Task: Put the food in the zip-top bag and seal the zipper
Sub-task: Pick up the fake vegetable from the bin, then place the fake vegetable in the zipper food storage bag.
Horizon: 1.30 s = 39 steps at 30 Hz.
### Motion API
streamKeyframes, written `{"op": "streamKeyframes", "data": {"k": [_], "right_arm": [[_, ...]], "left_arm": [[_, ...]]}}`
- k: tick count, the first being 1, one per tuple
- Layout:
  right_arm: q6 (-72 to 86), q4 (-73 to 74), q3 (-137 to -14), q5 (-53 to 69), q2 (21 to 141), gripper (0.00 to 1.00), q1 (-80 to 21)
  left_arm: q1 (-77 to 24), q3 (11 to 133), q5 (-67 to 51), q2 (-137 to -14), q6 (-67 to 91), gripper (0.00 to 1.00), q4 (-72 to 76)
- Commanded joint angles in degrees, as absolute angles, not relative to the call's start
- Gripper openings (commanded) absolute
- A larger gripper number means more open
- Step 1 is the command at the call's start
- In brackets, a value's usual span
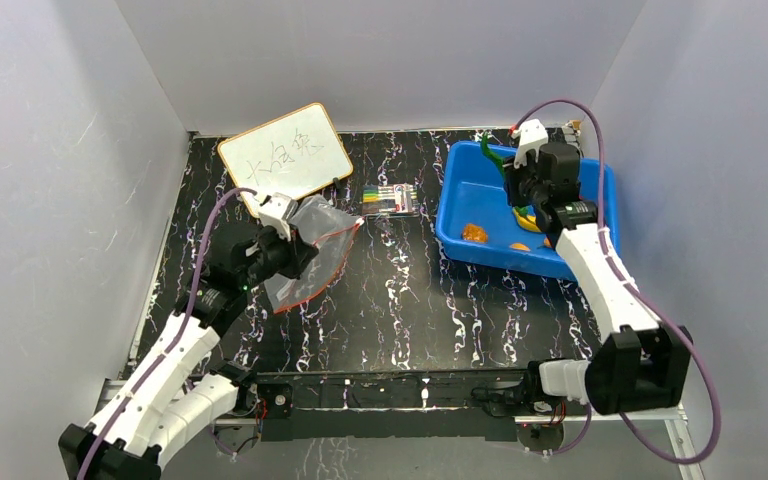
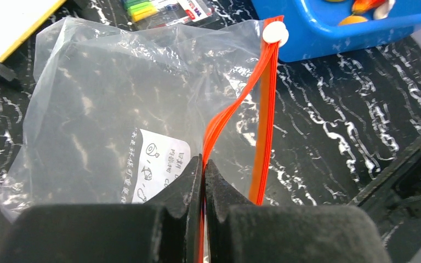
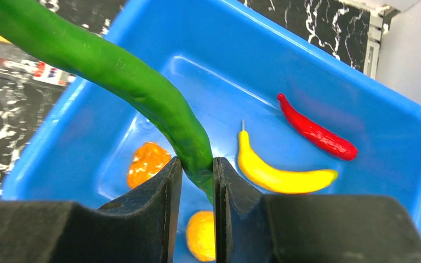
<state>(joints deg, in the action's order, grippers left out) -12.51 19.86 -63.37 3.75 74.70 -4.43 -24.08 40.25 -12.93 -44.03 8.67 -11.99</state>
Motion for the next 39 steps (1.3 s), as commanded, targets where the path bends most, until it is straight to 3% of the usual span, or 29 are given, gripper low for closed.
{"op": "streamKeyframes", "data": {"k": [1,14,29,39], "right_arm": [[-9.0,14.4,-62.6,7.2,67.4,0.0,-7.2],[-6.7,11.4,-63.1,25.8,55.2,0.0,-15.1],[17.3,-17.5,-57.6,46.5,50.1,0.0,-19.1],[25.4,-32.8,-54.0,47.4,53.6,0.0,-27.0]], "left_arm": [[-24.0,45.9,-17.0,-47.5,14.8,0.0,-9.0],[-24.0,55.2,-21.9,-56.1,23.2,0.0,-10.8],[-24.0,54.6,-24.5,-58.7,26.1,0.0,-8.3],[-24.0,56.0,-28.3,-60.7,26.9,0.0,-8.7]]}}
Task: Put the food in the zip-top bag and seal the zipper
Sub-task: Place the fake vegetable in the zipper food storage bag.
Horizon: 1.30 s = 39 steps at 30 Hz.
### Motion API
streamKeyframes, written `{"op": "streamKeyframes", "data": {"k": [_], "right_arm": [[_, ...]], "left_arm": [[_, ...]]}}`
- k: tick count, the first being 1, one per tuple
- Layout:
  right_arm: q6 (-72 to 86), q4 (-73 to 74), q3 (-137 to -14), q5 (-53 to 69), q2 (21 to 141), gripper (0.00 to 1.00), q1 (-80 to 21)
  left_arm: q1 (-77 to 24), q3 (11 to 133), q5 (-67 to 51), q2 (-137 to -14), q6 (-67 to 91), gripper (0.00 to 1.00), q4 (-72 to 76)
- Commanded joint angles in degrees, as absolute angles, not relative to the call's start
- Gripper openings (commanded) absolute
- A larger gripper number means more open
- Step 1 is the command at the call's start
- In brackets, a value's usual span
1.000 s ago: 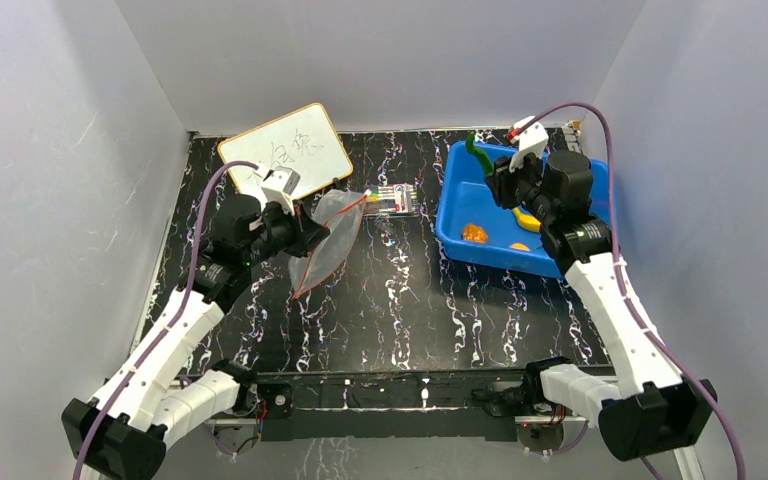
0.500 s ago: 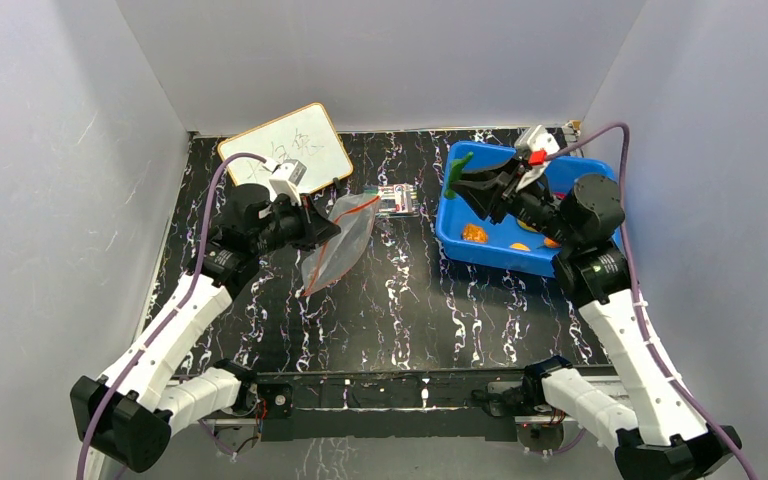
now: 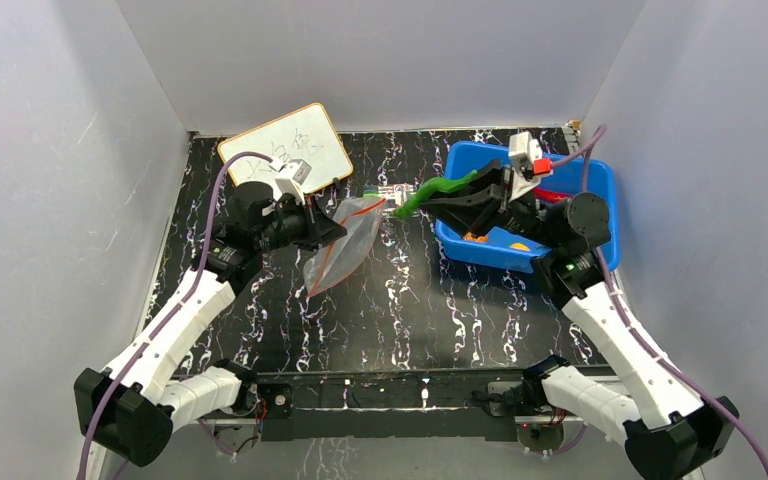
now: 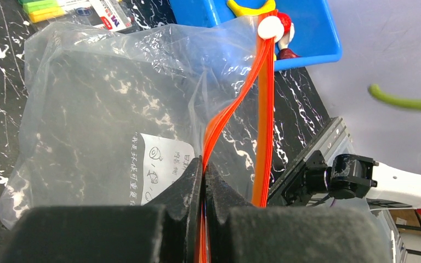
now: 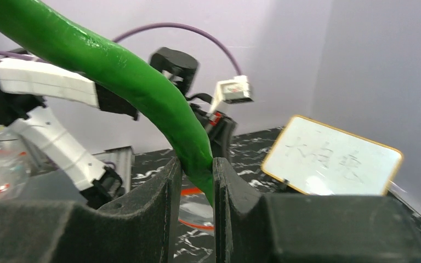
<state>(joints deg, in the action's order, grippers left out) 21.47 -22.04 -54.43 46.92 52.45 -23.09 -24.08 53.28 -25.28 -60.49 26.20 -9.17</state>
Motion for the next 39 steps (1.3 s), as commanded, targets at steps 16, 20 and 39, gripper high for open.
{"op": "streamKeyframes", "data": {"k": [16,20,39], "right_arm": [[6.4,-25.0,-54.0,45.1,61.4,0.0,-37.2],[-2.5,-18.1,-54.1,44.7,61.8,0.0,-37.7],[-39.0,5.2,-55.3,34.6,63.0,0.0,-43.0]], "left_arm": [[-24.0,58.4,-34.8,-59.4,27.8,0.0,-10.5],[-24.0,58.3,-36.0,-58.5,27.8,0.0,-10.5],[-24.0,57.9,-47.0,-59.0,30.3,0.0,-8.0]]}}
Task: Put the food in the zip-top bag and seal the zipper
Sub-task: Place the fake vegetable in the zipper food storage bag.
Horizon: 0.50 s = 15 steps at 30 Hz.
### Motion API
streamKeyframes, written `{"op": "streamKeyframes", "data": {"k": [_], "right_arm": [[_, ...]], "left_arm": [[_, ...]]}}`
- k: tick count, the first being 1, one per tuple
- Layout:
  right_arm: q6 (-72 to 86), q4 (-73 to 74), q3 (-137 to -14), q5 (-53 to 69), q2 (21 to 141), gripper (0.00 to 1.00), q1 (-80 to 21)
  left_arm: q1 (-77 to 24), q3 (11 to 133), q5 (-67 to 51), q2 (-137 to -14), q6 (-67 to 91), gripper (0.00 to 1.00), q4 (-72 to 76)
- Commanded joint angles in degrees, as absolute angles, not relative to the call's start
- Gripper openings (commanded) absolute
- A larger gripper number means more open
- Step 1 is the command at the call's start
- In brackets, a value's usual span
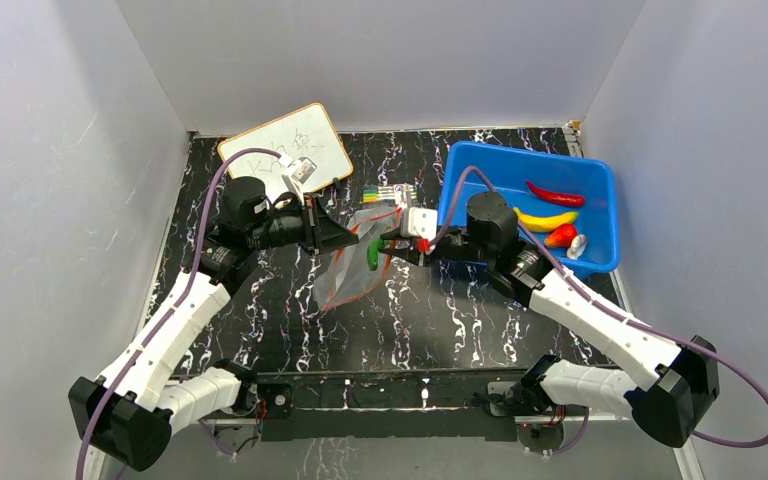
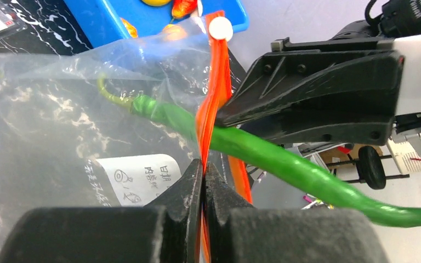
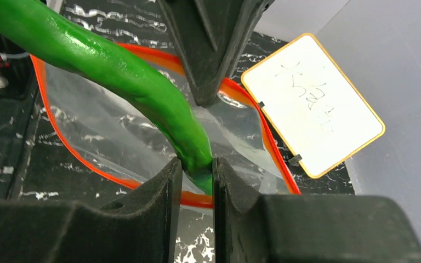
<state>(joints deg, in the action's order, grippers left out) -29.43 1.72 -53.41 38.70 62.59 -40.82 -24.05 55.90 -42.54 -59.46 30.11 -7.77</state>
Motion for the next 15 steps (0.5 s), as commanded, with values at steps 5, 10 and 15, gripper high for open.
{"op": "streamKeyframes", "data": {"k": [5,10,15], "right_arm": [[-46.1,10.8,-56.6,24.6,64.5,0.0,-46.2],[-48.9,8.2,-55.0,17.9,63.9,0.0,-49.8],[-52.9,7.6,-55.9,16.6,64.5,0.0,-53.8]], "left_arm": [[-24.0,57.7,-48.7,-58.7,30.3,0.0,-8.3],[-24.0,55.7,-51.4,-59.2,33.7,0.0,-4.8],[-24.0,55.8,-51.4,-59.5,33.1,0.0,-6.7]]}}
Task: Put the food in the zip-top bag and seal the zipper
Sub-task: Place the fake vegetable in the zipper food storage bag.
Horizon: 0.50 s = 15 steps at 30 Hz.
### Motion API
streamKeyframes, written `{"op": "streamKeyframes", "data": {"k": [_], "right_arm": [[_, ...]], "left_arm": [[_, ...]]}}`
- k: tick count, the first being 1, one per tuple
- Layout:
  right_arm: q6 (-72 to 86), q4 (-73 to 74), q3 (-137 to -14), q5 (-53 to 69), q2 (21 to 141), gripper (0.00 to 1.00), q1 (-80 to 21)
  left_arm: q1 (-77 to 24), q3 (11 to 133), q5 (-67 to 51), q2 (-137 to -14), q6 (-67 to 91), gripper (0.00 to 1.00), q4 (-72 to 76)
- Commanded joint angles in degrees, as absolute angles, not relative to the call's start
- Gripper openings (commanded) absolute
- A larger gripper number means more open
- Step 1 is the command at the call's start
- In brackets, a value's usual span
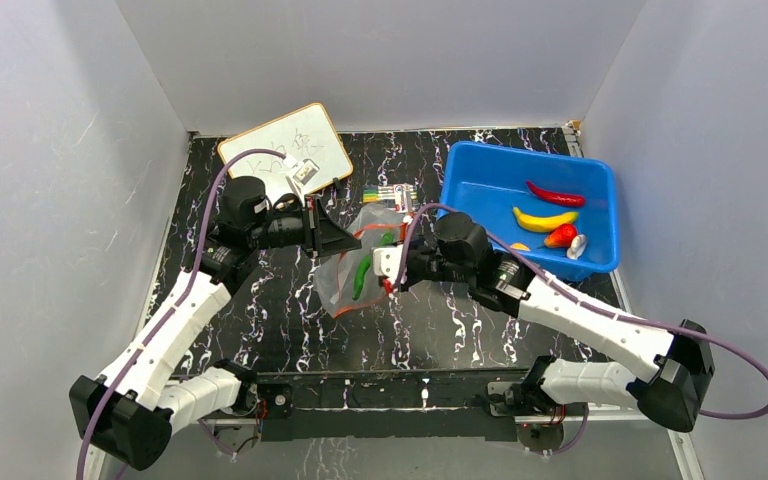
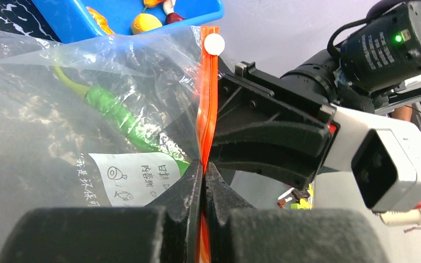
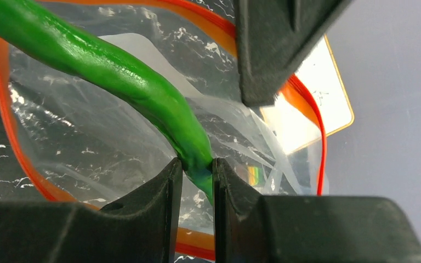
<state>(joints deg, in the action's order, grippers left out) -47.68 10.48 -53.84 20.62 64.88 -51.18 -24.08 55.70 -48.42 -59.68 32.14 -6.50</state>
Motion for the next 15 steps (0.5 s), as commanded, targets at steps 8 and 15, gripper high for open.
{"op": "streamKeyframes", "data": {"k": [8,15], "right_arm": [[-58.8,3.6,-52.5,7.9,66.7,0.0,-54.4],[-60.2,1.7,-51.0,1.9,69.3,0.0,-54.5]], "left_arm": [[-24.0,57.6,-54.2,-59.7,29.3,0.0,-12.8],[-24.0,58.5,-56.8,-60.0,29.1,0.0,-14.9]]}}
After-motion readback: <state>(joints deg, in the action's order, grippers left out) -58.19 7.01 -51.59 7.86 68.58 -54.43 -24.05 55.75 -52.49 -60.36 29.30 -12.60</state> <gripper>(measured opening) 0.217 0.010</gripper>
